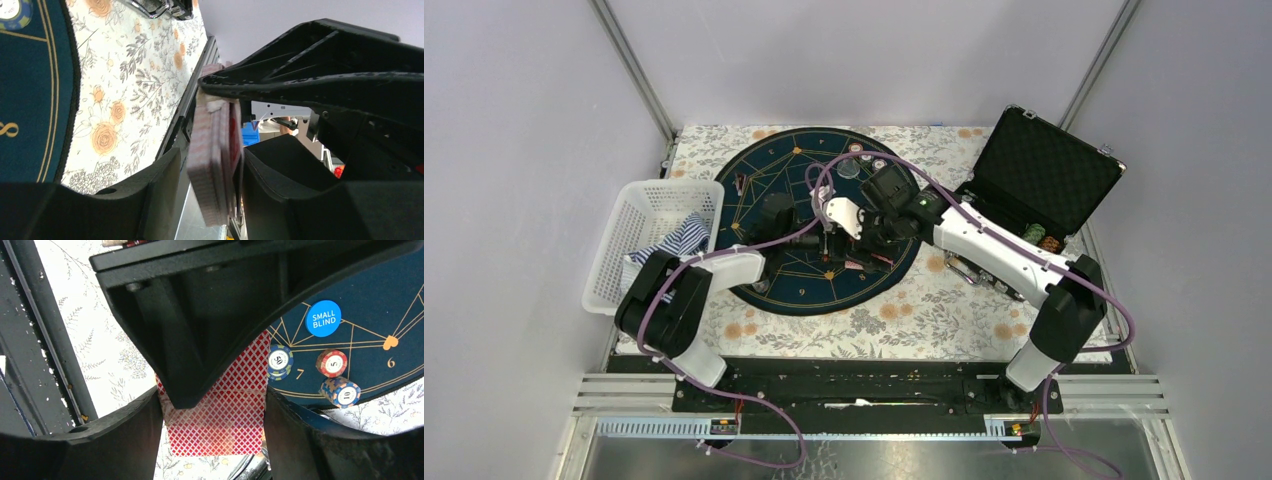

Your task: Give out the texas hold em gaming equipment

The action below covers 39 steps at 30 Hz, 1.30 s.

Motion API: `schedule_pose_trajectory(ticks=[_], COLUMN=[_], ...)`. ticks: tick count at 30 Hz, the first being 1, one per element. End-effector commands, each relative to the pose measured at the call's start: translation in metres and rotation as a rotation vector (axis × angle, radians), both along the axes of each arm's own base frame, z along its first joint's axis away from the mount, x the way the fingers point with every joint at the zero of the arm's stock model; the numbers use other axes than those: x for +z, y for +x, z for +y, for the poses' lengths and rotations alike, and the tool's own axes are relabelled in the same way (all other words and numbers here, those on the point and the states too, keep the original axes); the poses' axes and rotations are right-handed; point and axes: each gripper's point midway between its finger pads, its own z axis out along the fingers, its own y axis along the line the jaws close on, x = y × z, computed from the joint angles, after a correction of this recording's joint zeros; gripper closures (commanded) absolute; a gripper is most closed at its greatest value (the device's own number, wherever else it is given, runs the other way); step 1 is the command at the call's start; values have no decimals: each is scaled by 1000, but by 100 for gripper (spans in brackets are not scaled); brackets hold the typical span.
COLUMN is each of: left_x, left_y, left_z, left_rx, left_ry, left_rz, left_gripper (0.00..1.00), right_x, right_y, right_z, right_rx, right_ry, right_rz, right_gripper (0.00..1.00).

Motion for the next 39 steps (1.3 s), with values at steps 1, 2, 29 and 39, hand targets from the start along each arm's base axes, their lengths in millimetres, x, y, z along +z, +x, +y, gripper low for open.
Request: schedule_pose_trajectory(ticks=[1, 2, 29, 39], left_x=[21, 22, 144, 161], left_y=[0, -1, -16, -11], left_z=[-7, -7, 55, 64], left_rx=[-30, -34, 39, 115], left_ry=[-86, -95, -427, -480], left_rz=[-75, -74, -352, -364], left_gripper=[54, 57, 94, 95], right_x=[21, 20, 162, 134], right_y=[4, 4, 42, 22], right_z=[14, 15, -37, -24], right_rx=[-6, -6, -426, -429], right_ry=[32, 32, 973, 1024], right_rz=[-45, -45, 557, 727], right_gripper=[59, 59, 0, 0])
